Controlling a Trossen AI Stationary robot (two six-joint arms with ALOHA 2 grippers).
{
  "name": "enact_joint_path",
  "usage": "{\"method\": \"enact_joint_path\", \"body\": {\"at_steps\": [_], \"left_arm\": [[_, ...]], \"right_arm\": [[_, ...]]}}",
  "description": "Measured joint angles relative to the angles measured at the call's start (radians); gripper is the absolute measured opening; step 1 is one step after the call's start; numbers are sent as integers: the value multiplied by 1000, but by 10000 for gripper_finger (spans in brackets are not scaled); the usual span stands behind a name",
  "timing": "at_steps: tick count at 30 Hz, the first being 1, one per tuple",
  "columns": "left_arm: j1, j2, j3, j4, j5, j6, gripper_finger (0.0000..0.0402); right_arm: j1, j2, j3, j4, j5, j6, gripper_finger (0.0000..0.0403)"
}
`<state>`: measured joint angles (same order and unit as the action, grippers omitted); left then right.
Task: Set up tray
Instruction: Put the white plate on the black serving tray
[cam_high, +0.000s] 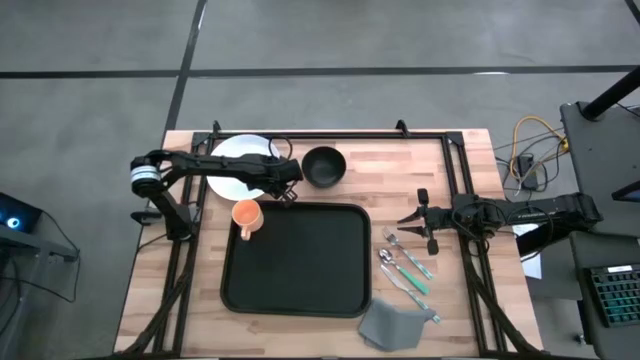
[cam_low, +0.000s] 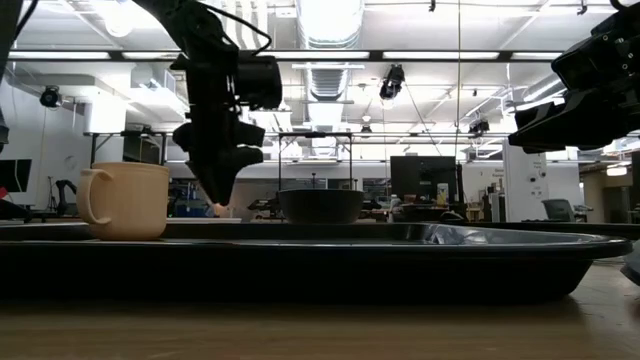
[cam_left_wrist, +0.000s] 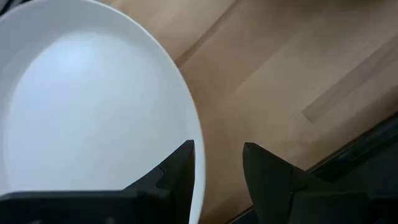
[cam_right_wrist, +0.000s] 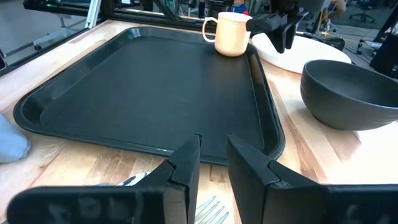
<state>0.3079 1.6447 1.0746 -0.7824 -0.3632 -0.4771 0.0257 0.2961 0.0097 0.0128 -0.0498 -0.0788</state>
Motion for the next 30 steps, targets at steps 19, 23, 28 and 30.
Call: {"method": "enact_joint_path", "body": {"at_steps": [19,23,28,30], "left_arm": [[34,11,-35,42,-1,-61,117],[39,11,-69,87,-1,-71,117],[42,11,-91,112,-2,-83,117],[42,11,-100,120,-2,-83,117]], "right_arm": [[0,0,0,0,0,0,68],[0,0,0,0,0,0,68],[0,0,0,0,0,0,68],[0,0,0,0,0,0,68]]}}
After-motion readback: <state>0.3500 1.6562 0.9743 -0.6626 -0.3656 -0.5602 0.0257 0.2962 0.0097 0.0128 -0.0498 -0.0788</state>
